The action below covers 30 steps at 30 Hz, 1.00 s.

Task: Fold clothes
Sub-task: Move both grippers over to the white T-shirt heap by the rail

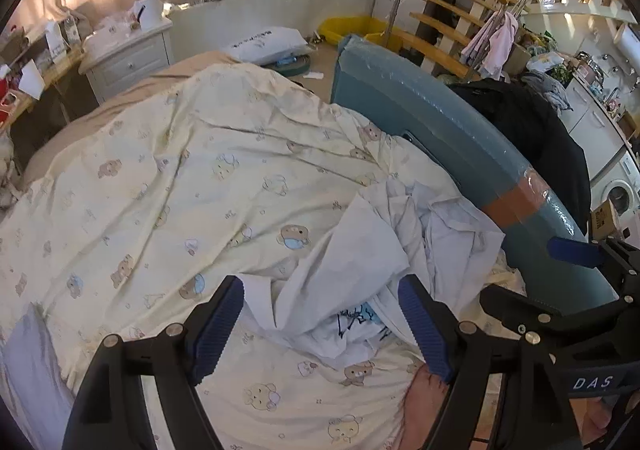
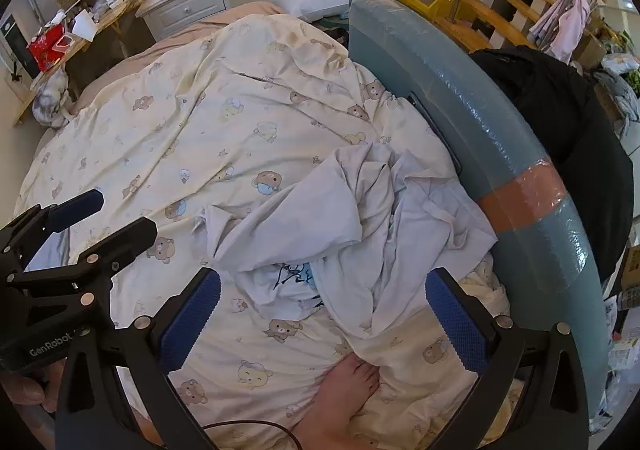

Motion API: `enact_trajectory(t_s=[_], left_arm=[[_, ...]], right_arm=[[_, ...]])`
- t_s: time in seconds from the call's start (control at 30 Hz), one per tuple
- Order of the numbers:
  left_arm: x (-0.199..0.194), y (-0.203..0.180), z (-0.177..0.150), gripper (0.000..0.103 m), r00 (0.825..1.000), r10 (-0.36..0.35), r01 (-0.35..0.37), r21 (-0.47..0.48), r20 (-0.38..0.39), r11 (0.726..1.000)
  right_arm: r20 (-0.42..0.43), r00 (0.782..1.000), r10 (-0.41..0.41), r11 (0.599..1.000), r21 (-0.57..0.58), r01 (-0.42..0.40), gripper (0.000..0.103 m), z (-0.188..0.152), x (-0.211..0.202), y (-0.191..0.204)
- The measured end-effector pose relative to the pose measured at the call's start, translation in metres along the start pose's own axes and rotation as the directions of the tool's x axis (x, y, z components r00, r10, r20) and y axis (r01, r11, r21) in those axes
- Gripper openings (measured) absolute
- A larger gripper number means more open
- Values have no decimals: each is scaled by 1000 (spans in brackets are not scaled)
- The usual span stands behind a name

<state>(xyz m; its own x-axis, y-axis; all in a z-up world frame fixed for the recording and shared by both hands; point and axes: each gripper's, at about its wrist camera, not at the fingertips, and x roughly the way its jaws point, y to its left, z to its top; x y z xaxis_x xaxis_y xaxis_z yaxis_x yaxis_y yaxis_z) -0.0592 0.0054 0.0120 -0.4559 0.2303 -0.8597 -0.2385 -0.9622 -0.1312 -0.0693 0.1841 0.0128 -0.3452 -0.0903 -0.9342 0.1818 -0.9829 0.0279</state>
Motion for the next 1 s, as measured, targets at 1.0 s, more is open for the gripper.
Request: enact_trajectory(t_s=[1.0], left_arm=[[10, 0, 6, 80, 1000, -11, 10, -17, -20, 1000]], right_arm=[[-52, 996, 75, 996, 58, -72, 103, 1, 9, -8]])
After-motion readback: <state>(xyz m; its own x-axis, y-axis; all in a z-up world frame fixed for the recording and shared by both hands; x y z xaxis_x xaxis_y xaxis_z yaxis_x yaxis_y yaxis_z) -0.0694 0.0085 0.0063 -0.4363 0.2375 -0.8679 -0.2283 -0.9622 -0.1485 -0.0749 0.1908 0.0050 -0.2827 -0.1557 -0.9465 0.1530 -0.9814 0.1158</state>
